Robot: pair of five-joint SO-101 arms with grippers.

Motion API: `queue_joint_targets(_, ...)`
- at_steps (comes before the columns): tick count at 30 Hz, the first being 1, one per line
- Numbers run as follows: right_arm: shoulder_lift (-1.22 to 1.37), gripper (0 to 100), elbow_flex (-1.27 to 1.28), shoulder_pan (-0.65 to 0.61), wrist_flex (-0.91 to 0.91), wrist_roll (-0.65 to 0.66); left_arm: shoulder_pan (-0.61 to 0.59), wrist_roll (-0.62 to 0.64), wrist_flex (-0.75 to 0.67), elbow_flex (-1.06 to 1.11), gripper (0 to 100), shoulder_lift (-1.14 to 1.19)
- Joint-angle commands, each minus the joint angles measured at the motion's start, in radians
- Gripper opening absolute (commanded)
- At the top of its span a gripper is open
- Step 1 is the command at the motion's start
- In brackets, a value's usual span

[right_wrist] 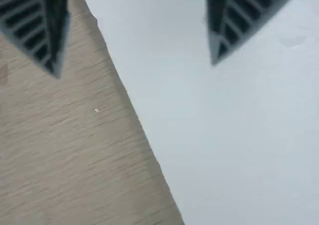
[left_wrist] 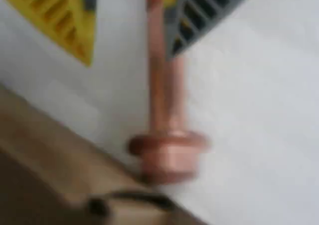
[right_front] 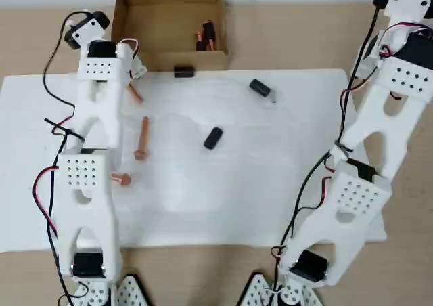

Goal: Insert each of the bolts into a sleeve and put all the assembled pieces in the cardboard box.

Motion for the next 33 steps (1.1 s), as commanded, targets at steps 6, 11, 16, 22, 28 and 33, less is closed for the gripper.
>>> queue_joint_targets(6,-0.074,22.8,-0.004,0.033,0.015,0.015,-0.037,0.008,-0.006,-0.087,10,0.076)
queue_joint_targets(11,-0.074,22.8,-0.005,0.033,0.015,0.017,-0.051,0.008,0.029,-0.103,10,0.084)
queue_joint_targets(16,-0.074,22.8,-0.005,0.027,0.015,0.015,-0.051,0.008,0.060,-0.118,10,0.088)
queue_joint_targets(22,-0.074,22.8,-0.005,0.033,0.015,0.015,-0.054,0.008,0.061,-0.115,1,0.088)
queue_joint_targets(28,-0.076,22.8,-0.007,0.033,0.015,0.015,-0.054,0.012,0.064,-0.118,1,0.088)
queue_joint_targets(33,-0.076,22.8,-0.007,0.025,0.015,0.011,-0.038,0.012,0.112,-0.186,0,0.071)
